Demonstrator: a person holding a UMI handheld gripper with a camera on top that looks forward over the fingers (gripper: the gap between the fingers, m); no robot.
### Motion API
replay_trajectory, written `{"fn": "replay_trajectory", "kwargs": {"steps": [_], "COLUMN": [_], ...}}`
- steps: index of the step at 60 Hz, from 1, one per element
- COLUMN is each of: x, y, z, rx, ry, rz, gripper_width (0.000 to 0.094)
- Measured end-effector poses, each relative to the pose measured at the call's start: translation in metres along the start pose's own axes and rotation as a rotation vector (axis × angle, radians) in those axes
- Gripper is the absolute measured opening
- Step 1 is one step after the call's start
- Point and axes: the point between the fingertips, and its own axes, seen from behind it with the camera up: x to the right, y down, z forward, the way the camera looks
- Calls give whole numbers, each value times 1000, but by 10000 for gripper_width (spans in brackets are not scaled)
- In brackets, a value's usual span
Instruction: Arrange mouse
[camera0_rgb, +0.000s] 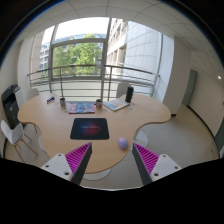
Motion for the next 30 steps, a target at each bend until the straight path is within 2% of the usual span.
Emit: {"fn": "replay_trajectory", "kwargs": {"steps": [7, 13, 23, 30], "x": [7, 26, 57, 69], "y": [16, 41, 86, 96], "z": [9, 43, 139, 217], "rx": [-27, -37, -27, 7], "ry": [3, 6, 6, -21], "rz": [1, 12, -4, -8], "gripper_width": [825, 827, 825, 829]}}
